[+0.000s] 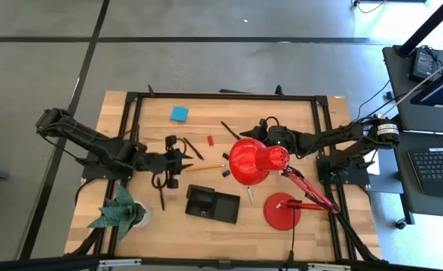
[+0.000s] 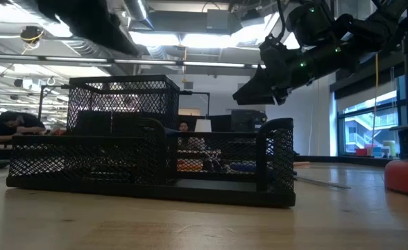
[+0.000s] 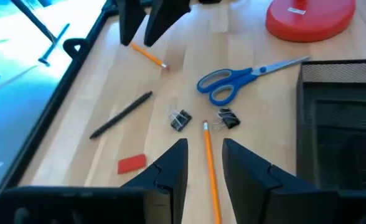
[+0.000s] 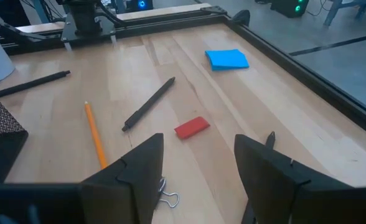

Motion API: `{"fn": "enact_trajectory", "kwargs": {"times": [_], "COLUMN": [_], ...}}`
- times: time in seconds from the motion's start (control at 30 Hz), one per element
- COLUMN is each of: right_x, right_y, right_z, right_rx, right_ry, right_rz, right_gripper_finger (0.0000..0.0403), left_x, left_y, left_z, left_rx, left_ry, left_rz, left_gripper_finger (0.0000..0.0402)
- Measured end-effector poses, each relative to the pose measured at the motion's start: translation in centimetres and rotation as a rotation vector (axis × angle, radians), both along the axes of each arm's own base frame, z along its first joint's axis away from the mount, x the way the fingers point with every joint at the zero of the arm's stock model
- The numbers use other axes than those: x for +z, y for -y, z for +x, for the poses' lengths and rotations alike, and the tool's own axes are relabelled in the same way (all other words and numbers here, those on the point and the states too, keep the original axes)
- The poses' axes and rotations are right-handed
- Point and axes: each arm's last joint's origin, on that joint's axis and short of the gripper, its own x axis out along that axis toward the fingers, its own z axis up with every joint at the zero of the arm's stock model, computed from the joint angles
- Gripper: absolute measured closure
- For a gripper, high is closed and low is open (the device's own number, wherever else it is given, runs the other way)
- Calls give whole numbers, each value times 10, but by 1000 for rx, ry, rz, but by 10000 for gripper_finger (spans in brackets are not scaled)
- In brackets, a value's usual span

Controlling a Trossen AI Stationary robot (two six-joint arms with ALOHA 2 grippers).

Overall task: Pick and place office supplies into organizer
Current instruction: Put the top black clip binder into the desk organizer

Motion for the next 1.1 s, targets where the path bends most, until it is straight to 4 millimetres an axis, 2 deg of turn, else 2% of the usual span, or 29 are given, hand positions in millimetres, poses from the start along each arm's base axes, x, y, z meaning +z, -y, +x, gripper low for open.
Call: {"fn": "enact_trajectory", "kwargs": {"times": [0.23,0.4,0.63,0.8,1.1], "right_x": [0,0,-1,-2,-6], "right_y": [-1,-3,-3,-2,4], "right_z": [0,1,0,0,-3], "right_rx": [42,103,102,84,-25], "right_ry": [-1,4,-6,-19,-76], "right_rz": [21,46,49,25,-22], "right_gripper_finger": [202,202,202,202,202], "left_x": [-18,-33,-57,-66,-66], "left_y": [-33,-49,-67,-76,-84], "left_z": [-9,-11,-16,-19,-21], "left_rx": [91,106,185,235,280], "left_ry": [-13,-8,35,100,127], "left_rz": [-57,-114,-112,-129,-125], "left_gripper_finger": [313,313,313,315,315]}}
